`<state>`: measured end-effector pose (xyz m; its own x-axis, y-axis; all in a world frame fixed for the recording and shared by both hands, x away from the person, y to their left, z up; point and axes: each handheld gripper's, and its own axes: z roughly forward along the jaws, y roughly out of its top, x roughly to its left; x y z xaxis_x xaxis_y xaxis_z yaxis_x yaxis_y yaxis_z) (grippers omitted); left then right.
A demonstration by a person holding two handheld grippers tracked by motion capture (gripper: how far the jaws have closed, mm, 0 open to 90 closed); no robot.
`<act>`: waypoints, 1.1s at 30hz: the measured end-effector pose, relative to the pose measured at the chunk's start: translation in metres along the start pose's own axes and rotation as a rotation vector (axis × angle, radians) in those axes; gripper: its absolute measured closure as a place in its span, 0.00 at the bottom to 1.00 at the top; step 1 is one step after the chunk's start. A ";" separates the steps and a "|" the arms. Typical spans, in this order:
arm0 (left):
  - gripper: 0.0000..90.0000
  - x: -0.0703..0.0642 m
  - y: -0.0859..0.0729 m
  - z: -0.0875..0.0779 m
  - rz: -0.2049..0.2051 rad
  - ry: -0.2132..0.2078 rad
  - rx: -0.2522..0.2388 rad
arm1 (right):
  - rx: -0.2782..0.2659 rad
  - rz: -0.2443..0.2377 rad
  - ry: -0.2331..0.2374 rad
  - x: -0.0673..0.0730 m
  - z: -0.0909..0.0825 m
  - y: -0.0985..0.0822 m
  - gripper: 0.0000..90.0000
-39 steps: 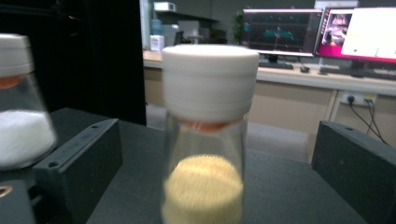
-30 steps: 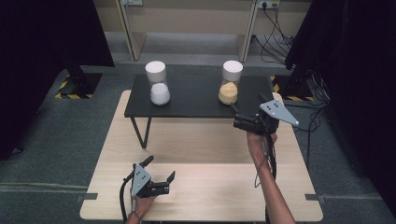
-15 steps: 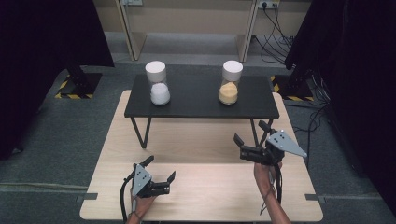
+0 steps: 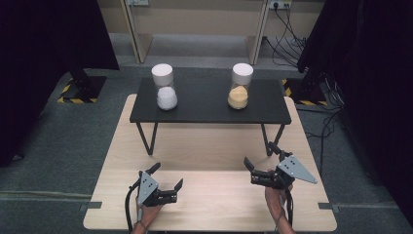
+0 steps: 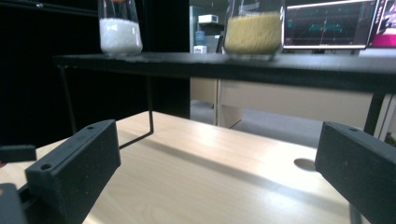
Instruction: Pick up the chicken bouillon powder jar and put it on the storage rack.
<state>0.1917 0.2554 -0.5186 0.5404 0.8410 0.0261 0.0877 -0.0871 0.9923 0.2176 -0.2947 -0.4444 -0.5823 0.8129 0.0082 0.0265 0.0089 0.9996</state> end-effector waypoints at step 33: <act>0.00 0.002 0.000 0.000 -0.015 0.000 0.004 | 0.070 -0.028 0.027 0.009 -0.003 -0.067 0.01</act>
<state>0.1930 0.2567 -0.5185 0.5390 0.8422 0.0108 0.0996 -0.0765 0.9921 0.2080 -0.2892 -0.5117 -0.6052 0.7959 -0.0177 0.0667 0.0729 0.9951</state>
